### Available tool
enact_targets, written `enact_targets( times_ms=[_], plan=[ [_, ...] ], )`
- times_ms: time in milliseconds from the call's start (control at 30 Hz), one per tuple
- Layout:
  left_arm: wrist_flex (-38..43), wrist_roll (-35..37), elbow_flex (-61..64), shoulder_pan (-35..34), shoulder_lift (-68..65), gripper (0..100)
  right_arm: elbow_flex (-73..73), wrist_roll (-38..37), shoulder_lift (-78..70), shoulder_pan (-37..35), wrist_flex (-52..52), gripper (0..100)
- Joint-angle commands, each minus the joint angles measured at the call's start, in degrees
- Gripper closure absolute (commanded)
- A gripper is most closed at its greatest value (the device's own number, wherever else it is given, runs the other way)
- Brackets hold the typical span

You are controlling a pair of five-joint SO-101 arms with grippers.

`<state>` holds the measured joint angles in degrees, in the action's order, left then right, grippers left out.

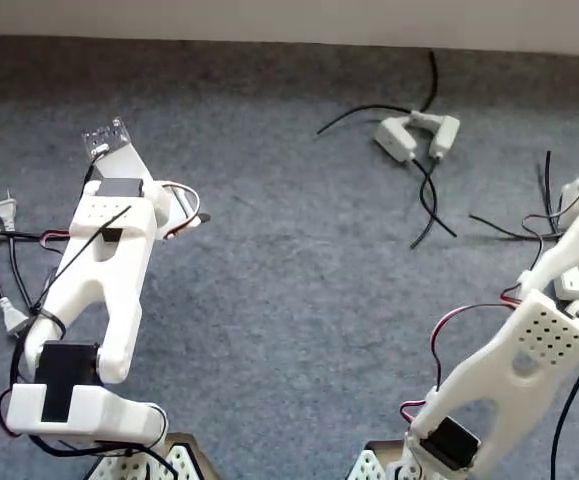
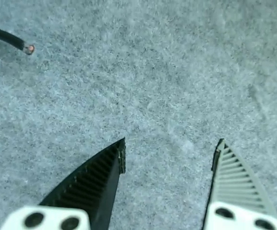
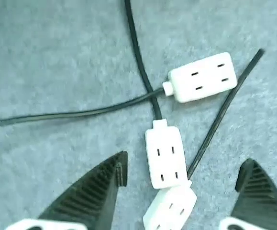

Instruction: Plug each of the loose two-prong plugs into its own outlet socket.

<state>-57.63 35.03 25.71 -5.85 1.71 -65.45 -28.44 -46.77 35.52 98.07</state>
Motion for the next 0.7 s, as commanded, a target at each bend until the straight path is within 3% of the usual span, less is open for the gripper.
enact_targets(
  times_ms=[0,200,367,533,667],
  plan=[
    [0.8,0.2,-0.3,0.8,1.8,71,8.3,-4.7,3.7,0.7,-1.9,65.2],
    [0.8,0.2,-0.3,0.8,1.8,71,17.9,-5.1,3.7,2.1,-11.1,65.2],
    [0.8,0.2,-0.3,0.8,1.8,71,23.0,-8.2,3.7,2.3,-13.0,65.6],
    [0.8,0.2,-0.3,0.8,1.6,71,22.9,-8.6,3.7,2.7,-13.1,75.9],
    [0.8,0.2,-0.3,0.8,1.6,71,22.4,-8.6,3.7,2.3,-13.1,77.5]
  ],
)
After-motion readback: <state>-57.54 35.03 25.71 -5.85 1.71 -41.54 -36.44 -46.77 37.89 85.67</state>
